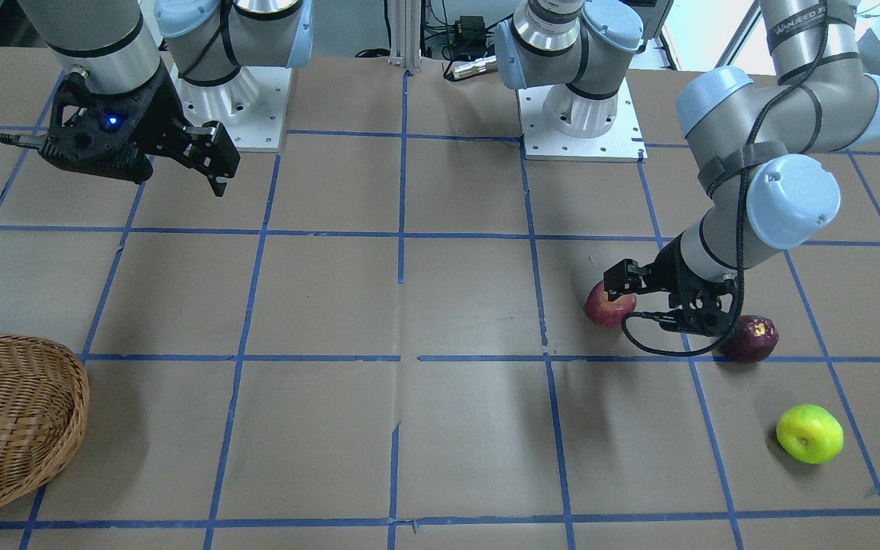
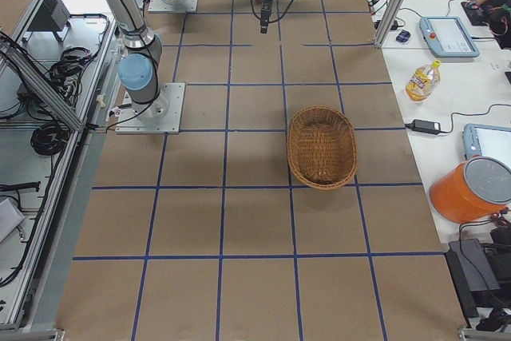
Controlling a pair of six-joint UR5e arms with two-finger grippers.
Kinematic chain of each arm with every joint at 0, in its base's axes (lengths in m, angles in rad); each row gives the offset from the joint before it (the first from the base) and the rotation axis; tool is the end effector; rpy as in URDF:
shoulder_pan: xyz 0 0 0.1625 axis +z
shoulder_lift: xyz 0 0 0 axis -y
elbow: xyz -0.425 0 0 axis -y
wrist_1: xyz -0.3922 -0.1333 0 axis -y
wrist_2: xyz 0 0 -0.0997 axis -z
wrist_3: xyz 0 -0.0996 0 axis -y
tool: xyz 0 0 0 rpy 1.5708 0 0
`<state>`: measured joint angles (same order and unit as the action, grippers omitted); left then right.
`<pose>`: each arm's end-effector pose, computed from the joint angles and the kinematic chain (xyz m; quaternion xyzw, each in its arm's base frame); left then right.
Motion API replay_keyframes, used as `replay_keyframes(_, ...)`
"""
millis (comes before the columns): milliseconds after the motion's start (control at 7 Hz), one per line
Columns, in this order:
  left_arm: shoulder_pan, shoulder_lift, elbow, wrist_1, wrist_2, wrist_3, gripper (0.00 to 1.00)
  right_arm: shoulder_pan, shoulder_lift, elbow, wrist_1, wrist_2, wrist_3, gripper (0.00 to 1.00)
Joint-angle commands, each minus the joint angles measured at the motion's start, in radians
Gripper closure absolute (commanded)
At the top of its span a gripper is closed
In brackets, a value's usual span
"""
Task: Put all apples into basket
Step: 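Reach the left gripper down to the red apple nearest the robot, then close the left gripper on the red apple and lift it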
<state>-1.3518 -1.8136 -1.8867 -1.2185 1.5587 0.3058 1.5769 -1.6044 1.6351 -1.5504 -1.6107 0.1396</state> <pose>-0.0201 -0.5289 0.2492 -0.0425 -0.9938 -0.0979 0.0325 0.1322 -0.4714 0.4707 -0.0662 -0.9973 -0.0240 0.0218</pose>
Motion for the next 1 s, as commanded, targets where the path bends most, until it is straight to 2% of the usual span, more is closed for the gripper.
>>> replay_keyframes(0, 0.0, -0.027, -0.066, 0.083, 0.004, 0.001, 0.0, 0.0, 0.0, 0.0, 0.0, 0.0, 0.0, 0.0)
replay_keyframes(714, 0.0, -0.064, -0.118, 0.169, 0.024, -0.002, 0.0, 0.0, 0.001, 0.0, -0.002, 0.0, 0.0, 0.0)
replay_keyframes(857, 0.0, -0.064, -0.118, 0.191, 0.023, 0.004, 0.21, 0.0, 0.001, 0.0, 0.0, 0.0, 0.0, 0.0)
